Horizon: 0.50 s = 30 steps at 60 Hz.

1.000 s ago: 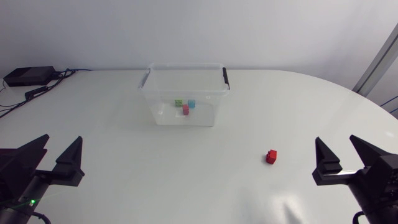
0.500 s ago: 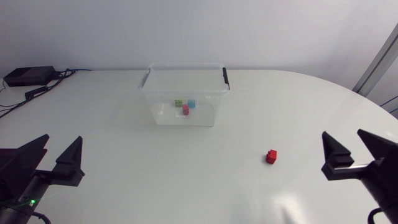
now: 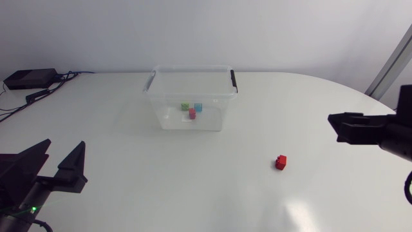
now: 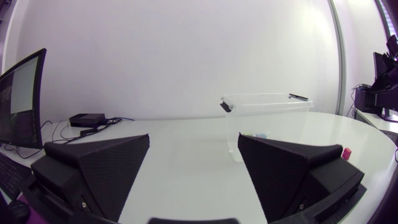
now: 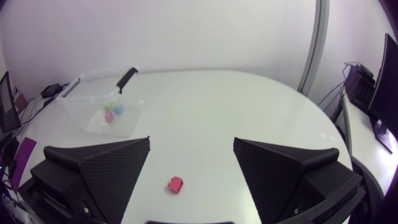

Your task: Place the duplo bricks in the container

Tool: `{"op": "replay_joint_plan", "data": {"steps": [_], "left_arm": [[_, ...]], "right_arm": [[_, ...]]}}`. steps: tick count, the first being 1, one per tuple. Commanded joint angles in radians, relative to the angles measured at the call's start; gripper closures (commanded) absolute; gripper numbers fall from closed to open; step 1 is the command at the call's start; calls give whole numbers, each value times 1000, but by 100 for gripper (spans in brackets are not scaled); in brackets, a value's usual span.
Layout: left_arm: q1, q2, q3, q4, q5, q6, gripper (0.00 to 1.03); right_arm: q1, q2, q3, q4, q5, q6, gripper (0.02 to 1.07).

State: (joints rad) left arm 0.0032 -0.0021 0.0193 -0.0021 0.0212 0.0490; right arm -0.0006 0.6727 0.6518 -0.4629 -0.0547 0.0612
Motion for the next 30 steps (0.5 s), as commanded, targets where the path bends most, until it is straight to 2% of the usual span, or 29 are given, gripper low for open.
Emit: {"op": "replay_joint_plan", "data": {"steps": [1,8,19,30], "left_arm": [[0,-10,-18,4,6,6,4],[0,-10,-18,4,6,6,4],[0,-10,-18,4,5,6,4],[0,-10,-18,4,6,6,4]], "right_arm": [[17,134,58,-74,-8,60,10],[31,301,128,-164,-57,95,9],[56,469,167,-200,-109,158,7],[68,616,183,-214,-112,190,7]]}}
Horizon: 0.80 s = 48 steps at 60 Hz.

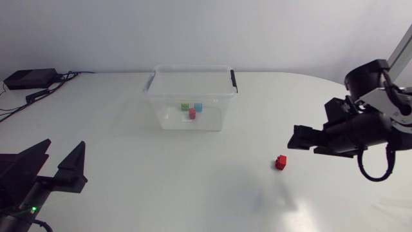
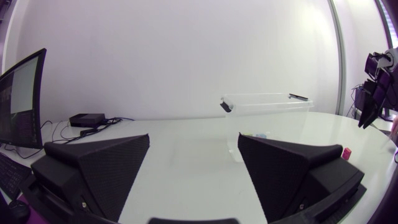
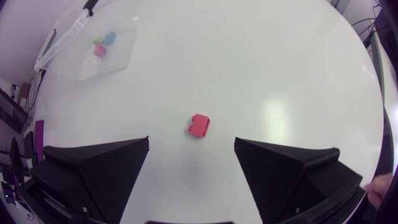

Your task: Place the duplo bricks in the container

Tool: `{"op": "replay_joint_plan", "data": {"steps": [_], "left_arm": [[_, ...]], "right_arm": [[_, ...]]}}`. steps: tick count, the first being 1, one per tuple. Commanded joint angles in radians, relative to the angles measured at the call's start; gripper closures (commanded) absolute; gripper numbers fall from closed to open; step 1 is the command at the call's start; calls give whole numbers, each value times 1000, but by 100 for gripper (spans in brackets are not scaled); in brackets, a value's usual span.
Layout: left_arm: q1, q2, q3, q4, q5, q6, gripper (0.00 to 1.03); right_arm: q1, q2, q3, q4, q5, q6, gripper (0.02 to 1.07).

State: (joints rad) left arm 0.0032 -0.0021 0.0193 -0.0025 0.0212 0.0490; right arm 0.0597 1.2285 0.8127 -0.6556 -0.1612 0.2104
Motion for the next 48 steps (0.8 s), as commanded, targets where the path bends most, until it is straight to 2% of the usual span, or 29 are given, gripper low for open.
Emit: {"op": "replay_joint_plan", "data": {"steps": [1,23,28,48], "left_arm": [[0,-10,-18,4,6,6,4],[0,-10,-18,4,6,6,4],[0,-10,-18,4,6,6,4],[0,-10,-18,4,6,6,4]], "right_arm": [[8,71,23,-19,-6,41,7],[12,318,60,25,-8,66,7],[15,364,59,40,-35,67,7],[43,404,74,68,-40,80,7]]}}
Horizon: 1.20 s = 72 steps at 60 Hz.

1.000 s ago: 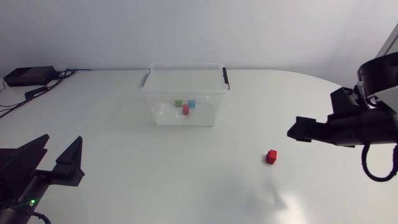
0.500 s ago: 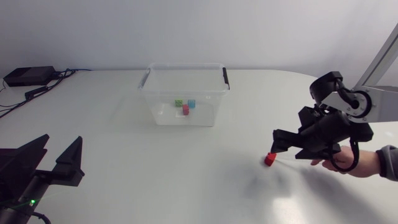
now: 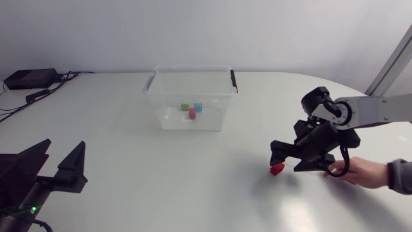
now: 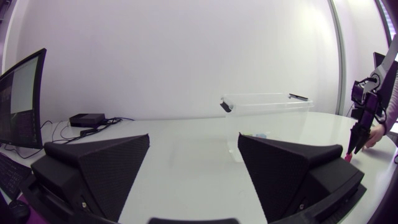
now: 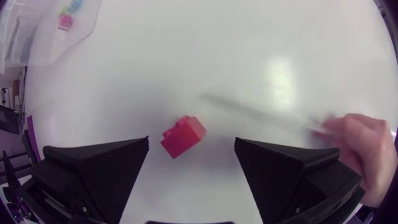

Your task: Place the duplo bricks in the container

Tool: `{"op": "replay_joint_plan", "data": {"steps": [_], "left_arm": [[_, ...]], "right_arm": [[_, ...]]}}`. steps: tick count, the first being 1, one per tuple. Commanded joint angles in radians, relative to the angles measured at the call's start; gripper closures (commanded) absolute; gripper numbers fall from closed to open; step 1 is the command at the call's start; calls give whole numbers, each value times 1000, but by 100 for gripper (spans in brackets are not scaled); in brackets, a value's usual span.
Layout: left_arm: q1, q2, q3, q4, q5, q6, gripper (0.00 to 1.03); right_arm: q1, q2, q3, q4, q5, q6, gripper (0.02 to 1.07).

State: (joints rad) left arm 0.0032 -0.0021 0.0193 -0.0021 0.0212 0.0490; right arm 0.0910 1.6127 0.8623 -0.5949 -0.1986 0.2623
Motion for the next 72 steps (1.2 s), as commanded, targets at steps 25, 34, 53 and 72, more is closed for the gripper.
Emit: {"op": "replay_joint_plan", "data": {"steps": [25,34,53,72], "left_arm": [[0,-10,-18,4,6,6,4],[0,-10,-18,4,5,6,4],[0,-10,-18,4,6,6,4],[0,-10,-18,4,5,6,4]], "right_arm": [[27,49,29,9,-2,35,7],[41,73,32,10,-1,40,7],[107,73,38,4,19,35,7],[185,110,93,-39,28,32,7]]}}
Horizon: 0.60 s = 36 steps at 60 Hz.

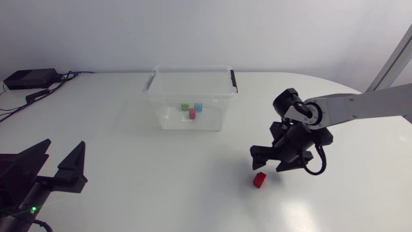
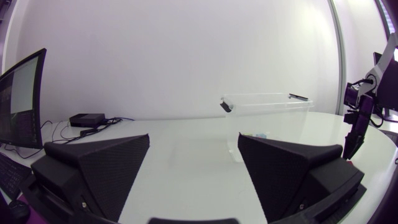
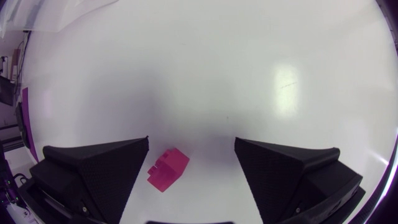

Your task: Place the duplo bricks in the container

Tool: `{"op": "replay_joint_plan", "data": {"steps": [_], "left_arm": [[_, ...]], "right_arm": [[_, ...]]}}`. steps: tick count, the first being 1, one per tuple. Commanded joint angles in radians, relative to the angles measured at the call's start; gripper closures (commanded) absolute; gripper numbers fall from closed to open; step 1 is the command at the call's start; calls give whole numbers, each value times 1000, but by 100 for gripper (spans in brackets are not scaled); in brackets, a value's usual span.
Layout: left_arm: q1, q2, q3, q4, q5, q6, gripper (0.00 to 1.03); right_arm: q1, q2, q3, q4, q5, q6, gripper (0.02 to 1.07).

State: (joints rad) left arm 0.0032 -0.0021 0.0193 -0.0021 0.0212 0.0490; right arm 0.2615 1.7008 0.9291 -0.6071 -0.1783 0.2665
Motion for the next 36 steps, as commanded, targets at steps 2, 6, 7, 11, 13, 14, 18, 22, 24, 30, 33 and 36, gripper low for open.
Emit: {"op": "replay_joint_plan", "data": {"steps": [2,6,7,11,13,14,18,22,24,30,33,36], "left_arm": [[0,-10,-18,4,6,6,4],[0,-10,-18,4,6,6,4],[0,-10,-18,4,6,6,4],[0,-10,-18,4,6,6,4],[0,-10,-18,4,6,6,4],[0,-10,-18,4,6,6,4],[0,-10,-18,4,6,6,4],[0,-10,-18,4,6,6,4],[0,-10,-18,4,6,6,4],[0,-10,-18,4,6,6,4],[0,-10,-18,4,6,6,4],[0,-10,-18,4,6,6,4]], "right_arm": [[22,22,28,-33,8,27,7],[47,19,30,-49,8,28,7],[50,19,33,-54,8,27,7],[64,17,50,-89,16,27,7],[71,17,65,-120,28,25,7],[76,19,73,-140,28,25,7],[97,22,103,-210,30,22,7],[110,23,116,-238,31,25,7],[110,25,114,-240,31,27,7],[107,56,117,-244,31,23,13],[108,76,116,-244,31,25,13],[113,91,114,-244,31,25,13]]}}
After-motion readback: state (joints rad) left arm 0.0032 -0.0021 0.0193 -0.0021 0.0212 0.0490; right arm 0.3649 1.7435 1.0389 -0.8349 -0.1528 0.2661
